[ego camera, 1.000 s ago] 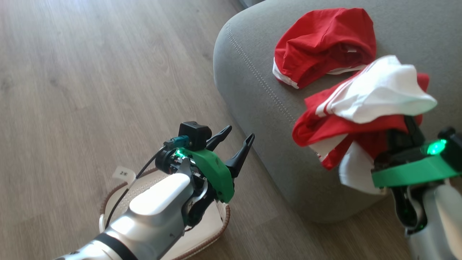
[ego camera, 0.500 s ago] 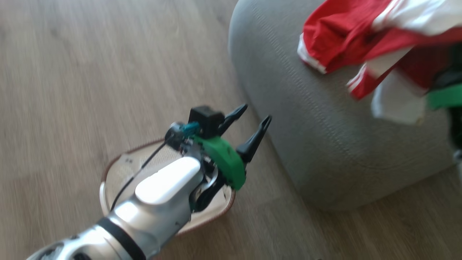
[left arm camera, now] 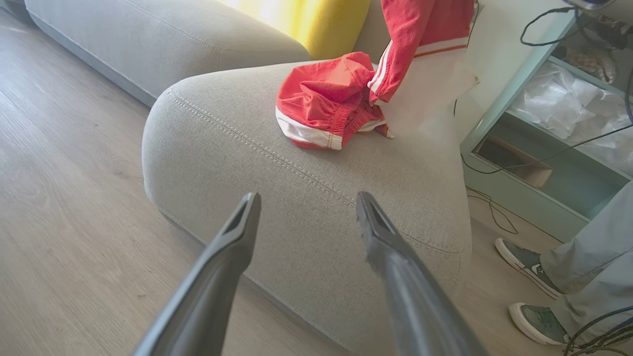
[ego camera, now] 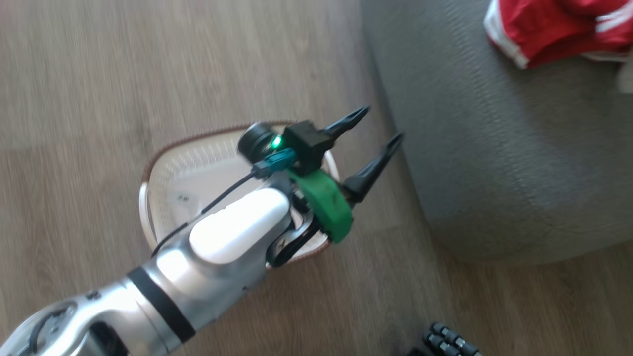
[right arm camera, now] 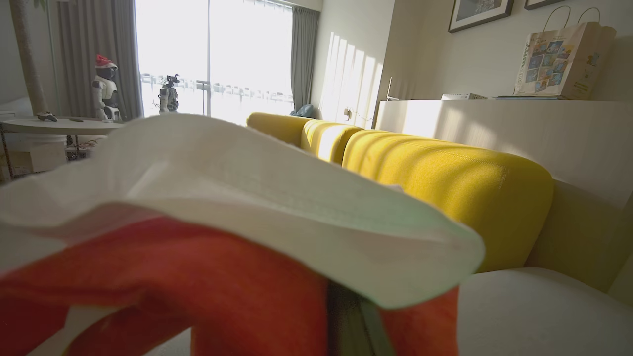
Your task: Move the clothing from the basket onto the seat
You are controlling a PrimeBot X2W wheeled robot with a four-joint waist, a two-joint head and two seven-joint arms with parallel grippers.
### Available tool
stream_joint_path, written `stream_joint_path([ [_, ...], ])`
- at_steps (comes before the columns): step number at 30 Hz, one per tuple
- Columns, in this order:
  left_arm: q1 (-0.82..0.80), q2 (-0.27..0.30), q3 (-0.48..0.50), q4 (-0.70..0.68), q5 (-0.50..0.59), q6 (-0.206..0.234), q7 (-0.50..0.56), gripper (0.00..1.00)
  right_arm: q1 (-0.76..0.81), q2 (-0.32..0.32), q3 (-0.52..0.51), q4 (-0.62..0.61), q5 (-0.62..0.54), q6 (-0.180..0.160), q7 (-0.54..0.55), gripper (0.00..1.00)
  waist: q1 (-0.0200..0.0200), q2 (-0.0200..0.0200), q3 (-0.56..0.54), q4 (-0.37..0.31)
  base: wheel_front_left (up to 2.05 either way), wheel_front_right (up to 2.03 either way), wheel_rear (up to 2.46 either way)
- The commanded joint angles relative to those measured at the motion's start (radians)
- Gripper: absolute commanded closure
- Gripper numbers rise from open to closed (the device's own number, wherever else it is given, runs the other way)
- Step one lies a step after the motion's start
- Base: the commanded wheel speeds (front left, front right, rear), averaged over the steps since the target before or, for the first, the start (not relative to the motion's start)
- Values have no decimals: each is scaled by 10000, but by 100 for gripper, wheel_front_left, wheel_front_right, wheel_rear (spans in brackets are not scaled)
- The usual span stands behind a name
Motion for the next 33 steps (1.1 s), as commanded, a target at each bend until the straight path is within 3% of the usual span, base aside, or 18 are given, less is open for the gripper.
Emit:
stream_joint_path([
  [1,-418,47,211,-352,123,-30,-79,0,-222,-444,-99,-220,86,-4,36,100,-2,0,594,321,0,0,0],
  [13,-1133,-327,-321,-1350,1120,-144,70,0,-2112,-2008,-1009,1740,-482,-4,258,100,-2,0,2291,889,0,0,0],
  [19,-1249,-411,-349,-1379,1165,-171,47,0,-2549,-2059,-888,3429,-1926,-4,1630,100,-2,0,2593,1080,0,0,0],
  [23,-1208,-436,-357,-1263,1105,-233,-26,0,-2828,-1606,-1276,4759,-3098,-4,2706,100,-2,0,2526,1176,0,0,0],
  [24,-1188,-440,-352,-1225,1076,-245,-45,0,-2862,-1474,-1278,4973,-3327,-4,2997,80,-2,0,2484,1185,0,0,0],
  [25,-1167,-442,-343,-1184,1046,-254,-65,0,-2888,-1340,-1261,5108,-3510,-4,3233,51,-2,0,2434,1190,0,0,0],
  [26,-1150,-443,-330,-1145,1017,-257,-82,0,-2923,-1207,-1283,5191,-3621,-4,3411,0,-2,0,2391,1189,0,0,0],
  [33,-960,-445,-286,-861,791,-323,-182,0,-2882,-353,-926,5112,-3613,-4,4821,0,-2,0,1904,1109,0,0,0],
])
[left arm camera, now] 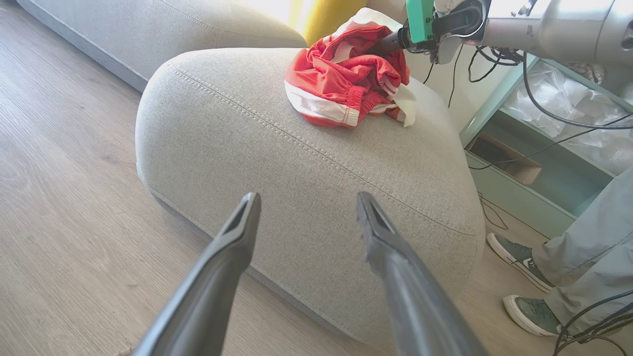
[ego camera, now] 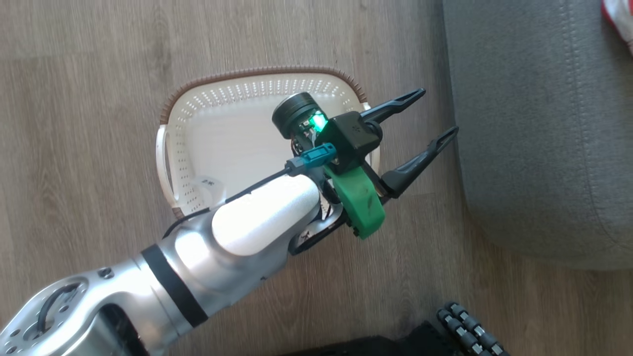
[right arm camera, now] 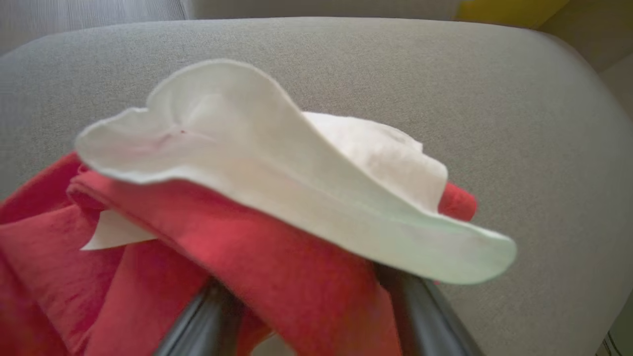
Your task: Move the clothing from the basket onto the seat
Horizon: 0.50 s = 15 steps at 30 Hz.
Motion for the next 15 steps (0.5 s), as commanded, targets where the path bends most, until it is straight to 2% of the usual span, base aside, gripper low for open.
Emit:
stream_joint_path([
  [1,92,-93,252,-214,-70,-66,-111,0,79,-214,108,-487,140,-4,179,0,-1,0,-228,-50,0,0,0],
  [7,330,-42,388,14,-292,-97,-278,0,605,-56,739,-1110,703,-4,778,0,-1,0,-1007,-166,0,0,0],
  [15,878,96,632,167,-626,-38,-478,0,1540,-299,1955,-2188,1910,-4,1204,0,-1,0,-2112,-245,0,0,0],
])
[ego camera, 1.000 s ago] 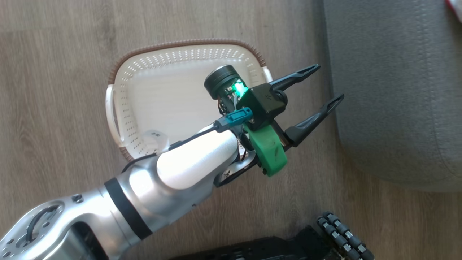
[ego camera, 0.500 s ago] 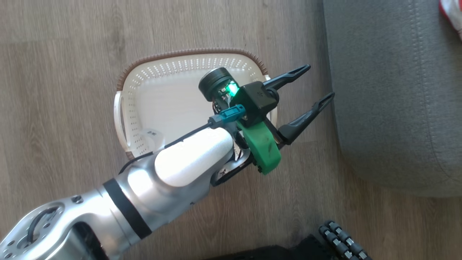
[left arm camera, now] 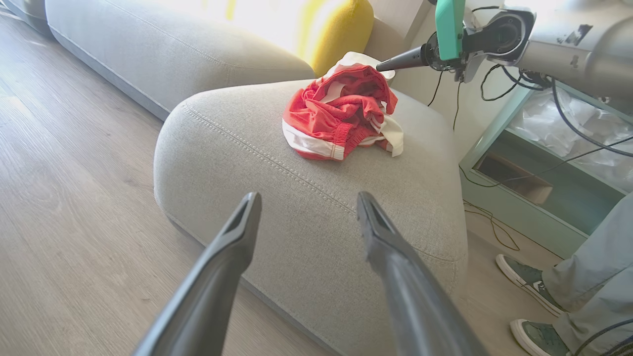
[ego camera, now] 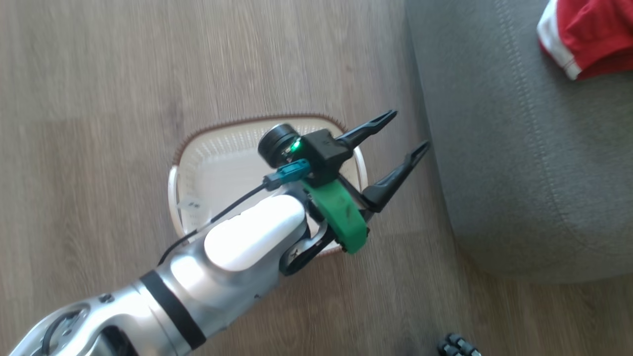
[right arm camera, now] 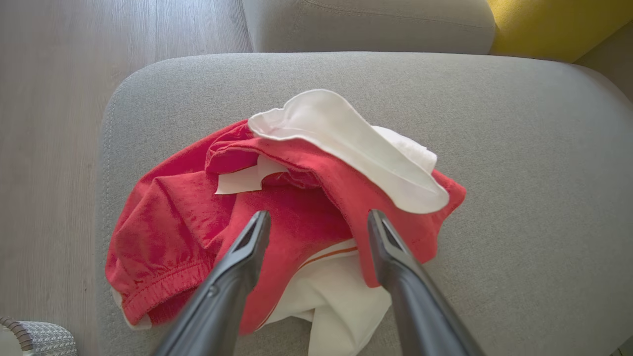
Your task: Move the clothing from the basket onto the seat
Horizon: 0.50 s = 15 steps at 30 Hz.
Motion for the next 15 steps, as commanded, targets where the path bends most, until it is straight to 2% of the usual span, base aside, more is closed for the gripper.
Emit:
stream_joint_path([
  [1,-11,99,363,-236,-45,49,-120,0,121,-430,113,-450,168,-6,-76,0,0,0,-423,-35,0,0,0],
  [7,601,340,698,-262,-340,195,-242,0,837,-949,1421,-1635,1664,-6,-532,0,0,0,-1389,8,0,0,0],
  [15,1602,807,1337,-524,-650,479,-332,0,1607,-1166,3216,-2634,2732,-6,-1716,0,0,0,-2637,182,0,0,0],
])
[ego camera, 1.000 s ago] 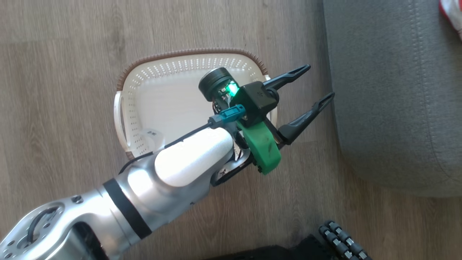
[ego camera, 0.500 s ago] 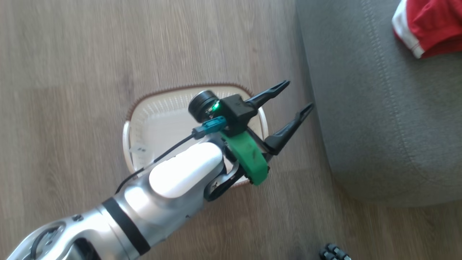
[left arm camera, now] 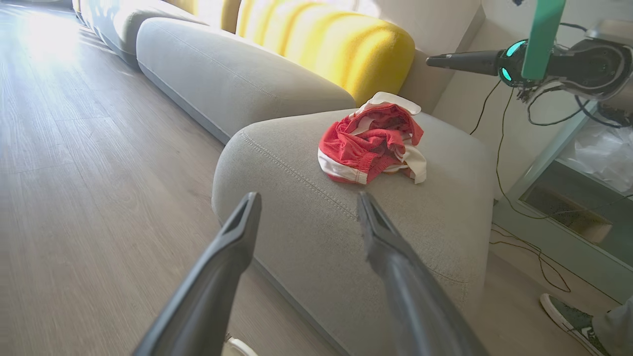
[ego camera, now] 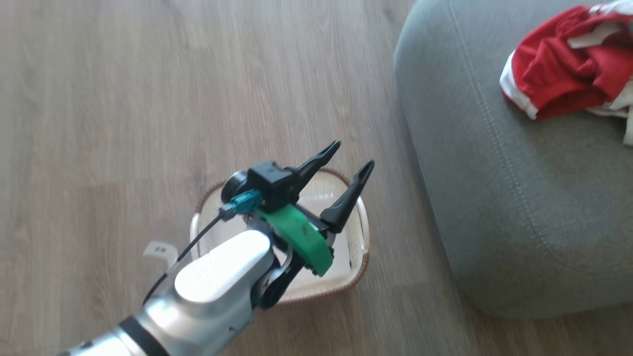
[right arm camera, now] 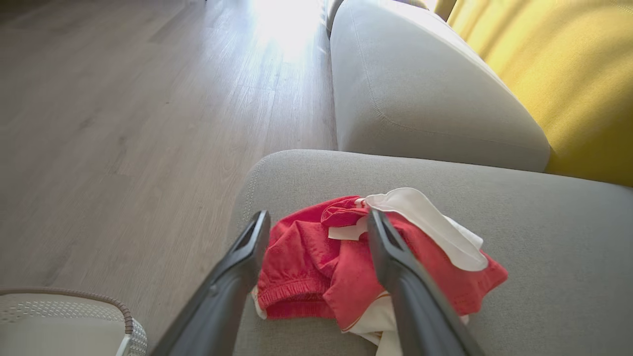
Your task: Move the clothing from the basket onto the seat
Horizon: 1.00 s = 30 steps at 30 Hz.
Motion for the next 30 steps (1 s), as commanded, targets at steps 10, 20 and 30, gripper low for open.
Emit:
stream_joint_path([
  [10,1438,671,1238,-800,-284,430,-127,0,1613,180,877,-1122,895,-4,-1251,0,0,-1,-1913,636,0,0,0],
  [20,2829,1342,2149,-1015,-236,708,-128,0,3996,566,481,-2473,609,-4,-3000,0,0,-1,-2621,1546,0,0,0],
  [30,3887,2113,3195,-659,-232,1649,-129,0,6012,1804,-507,-3417,-70,-4,-3880,0,0,-1,-2909,1949,0,0,0],
])
